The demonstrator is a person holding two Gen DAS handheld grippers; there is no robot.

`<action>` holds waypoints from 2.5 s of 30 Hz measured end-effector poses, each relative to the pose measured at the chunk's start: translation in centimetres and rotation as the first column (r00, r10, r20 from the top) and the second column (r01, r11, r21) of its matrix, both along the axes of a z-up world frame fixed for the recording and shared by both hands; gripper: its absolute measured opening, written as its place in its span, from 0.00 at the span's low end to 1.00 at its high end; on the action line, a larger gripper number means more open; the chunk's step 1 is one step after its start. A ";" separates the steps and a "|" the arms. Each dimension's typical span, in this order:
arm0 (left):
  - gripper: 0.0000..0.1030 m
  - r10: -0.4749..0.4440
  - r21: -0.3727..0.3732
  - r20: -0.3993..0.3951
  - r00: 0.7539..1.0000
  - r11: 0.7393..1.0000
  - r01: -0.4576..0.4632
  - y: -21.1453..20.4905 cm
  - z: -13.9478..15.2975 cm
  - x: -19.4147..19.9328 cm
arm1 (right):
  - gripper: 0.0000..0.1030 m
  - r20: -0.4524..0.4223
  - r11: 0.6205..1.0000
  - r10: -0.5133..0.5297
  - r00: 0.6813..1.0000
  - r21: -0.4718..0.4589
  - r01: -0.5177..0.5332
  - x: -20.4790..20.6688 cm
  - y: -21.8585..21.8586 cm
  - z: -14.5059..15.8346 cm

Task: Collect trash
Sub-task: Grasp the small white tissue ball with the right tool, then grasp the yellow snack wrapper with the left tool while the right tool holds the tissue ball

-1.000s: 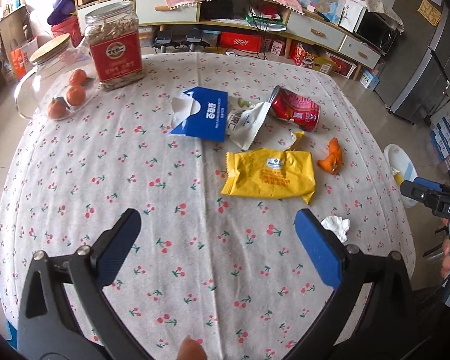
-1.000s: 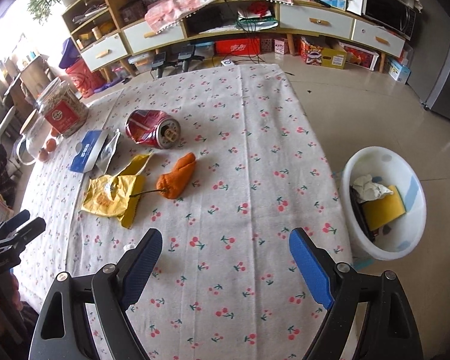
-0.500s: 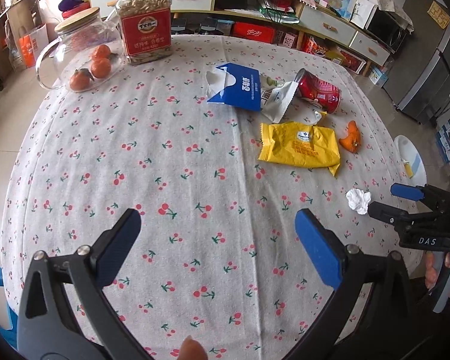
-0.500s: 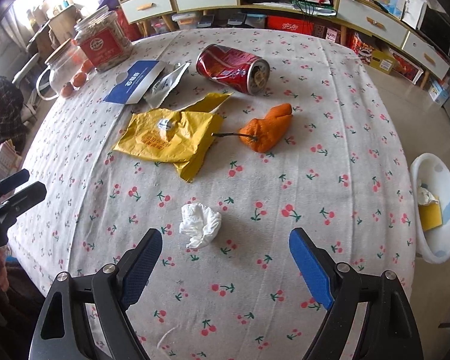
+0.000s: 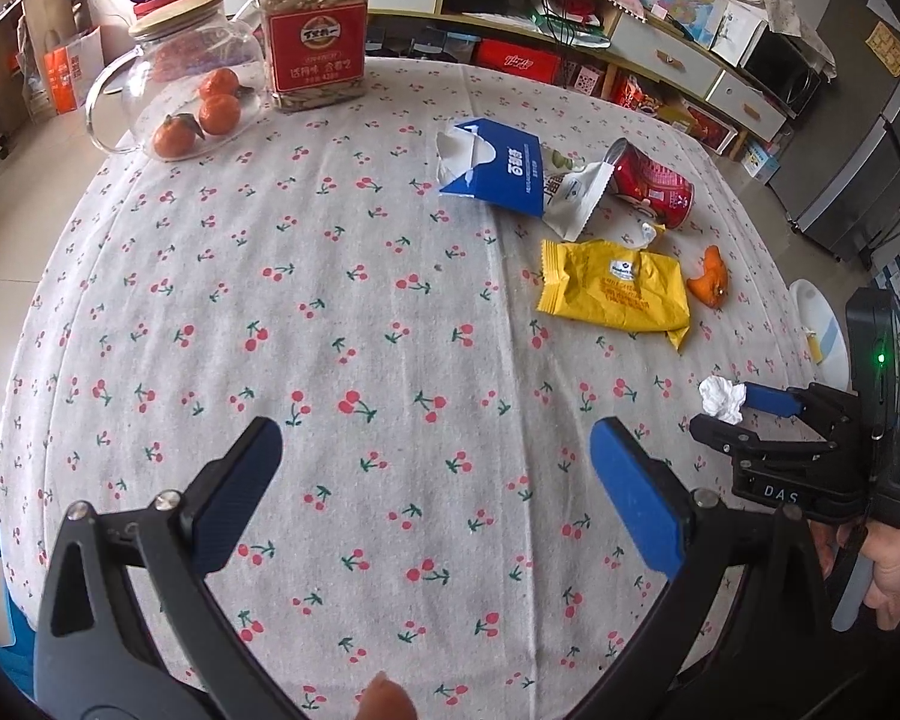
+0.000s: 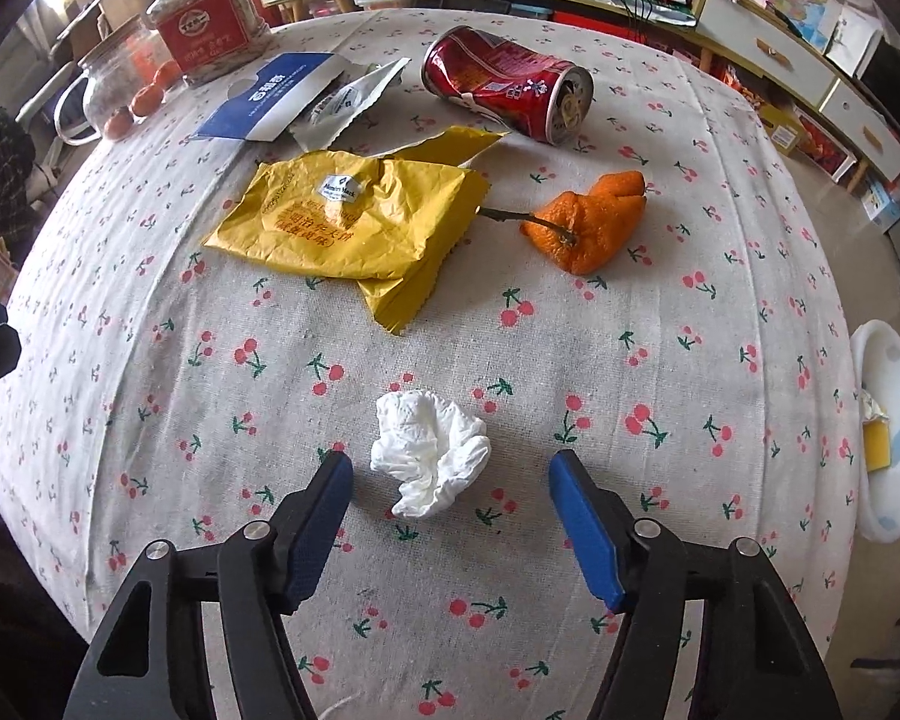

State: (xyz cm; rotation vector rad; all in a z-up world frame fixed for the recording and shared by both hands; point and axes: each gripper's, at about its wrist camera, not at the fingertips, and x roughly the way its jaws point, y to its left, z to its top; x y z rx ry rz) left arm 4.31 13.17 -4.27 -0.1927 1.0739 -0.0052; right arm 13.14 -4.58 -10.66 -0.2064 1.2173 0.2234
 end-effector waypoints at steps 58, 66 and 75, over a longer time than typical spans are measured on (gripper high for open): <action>0.99 -0.685 0.251 -0.155 0.712 0.670 0.699 -13.9 -3.6 13.3 | 0.24 0.061 0.958 -0.188 0.980 0.231 0.169 3.3 -13.6 8.0; 0.86 -0.632 0.141 -0.131 0.764 0.751 0.645 -12.2 -4.6 12.9 | 0.24 0.059 0.957 -0.195 0.979 0.228 0.177 3.4 -13.9 8.0; 0.30 -0.435 0.071 -0.071 0.898 0.896 0.439 -9.9 -3.9 11.3 | 0.24 0.063 0.957 -0.184 0.981 0.237 0.165 3.2 -13.4 8.3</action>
